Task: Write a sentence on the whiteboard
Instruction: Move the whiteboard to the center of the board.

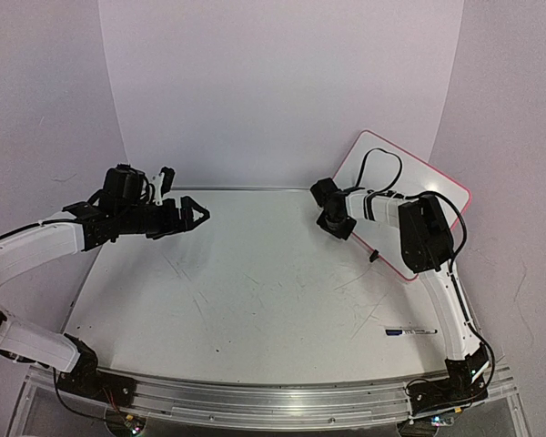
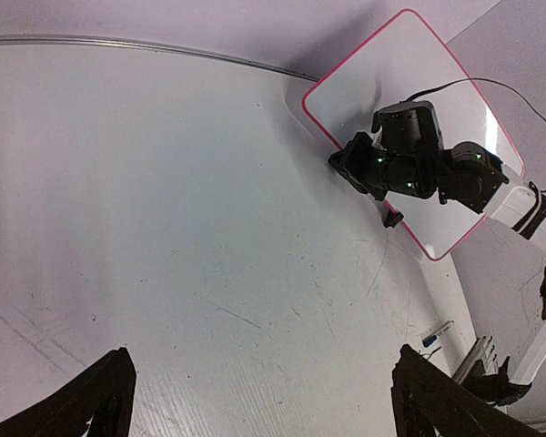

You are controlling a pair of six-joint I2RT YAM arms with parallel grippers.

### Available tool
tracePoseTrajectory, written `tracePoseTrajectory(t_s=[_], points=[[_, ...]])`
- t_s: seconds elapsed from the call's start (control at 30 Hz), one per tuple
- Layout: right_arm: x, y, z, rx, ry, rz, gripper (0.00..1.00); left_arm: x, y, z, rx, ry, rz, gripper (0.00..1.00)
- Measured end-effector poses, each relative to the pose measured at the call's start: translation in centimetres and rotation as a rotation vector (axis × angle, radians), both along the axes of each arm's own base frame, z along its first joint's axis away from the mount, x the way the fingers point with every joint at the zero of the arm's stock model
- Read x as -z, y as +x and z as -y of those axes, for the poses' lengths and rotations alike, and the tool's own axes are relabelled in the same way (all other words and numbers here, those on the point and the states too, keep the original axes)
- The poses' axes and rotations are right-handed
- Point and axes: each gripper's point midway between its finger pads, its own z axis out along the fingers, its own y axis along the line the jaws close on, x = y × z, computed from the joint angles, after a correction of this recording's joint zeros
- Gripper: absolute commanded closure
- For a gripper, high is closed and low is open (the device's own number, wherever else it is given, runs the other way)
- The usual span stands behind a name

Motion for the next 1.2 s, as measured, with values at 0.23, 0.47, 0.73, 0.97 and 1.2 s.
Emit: tracePoseTrajectory(t_s=[0.23,0.47,0.73,0.97,1.2], points=[[0.2,-0.5,-1.0,-0.067,-0.027,-0.003,1.0,-0.1,0.0,-0.1,-0.003,0.0,0.002,0.01],[0.2,-2.5,-3.8,-0.197,-0.059,-0.002,1.0,-0.4,0.0,-0.2,-0.012,-0.002,0.011,0.01],[0.3,-5.5,-7.9,-0.367,-0.066,0.009,1.0,-0.3,0.4,-0.6,-0.041,0.008,0.014,0.01],[0.3,-10.9,-15.6,-0.606,-0.069,0.022,1.0,-0.2,0.9,-1.3,-0.088,0.027,0.024,0.01],[0.4,-20.2,-23.6,-0.912,-0.06,0.015,1.0,0.6,0.5,-3.2,-0.184,0.034,0.016,0.01]])
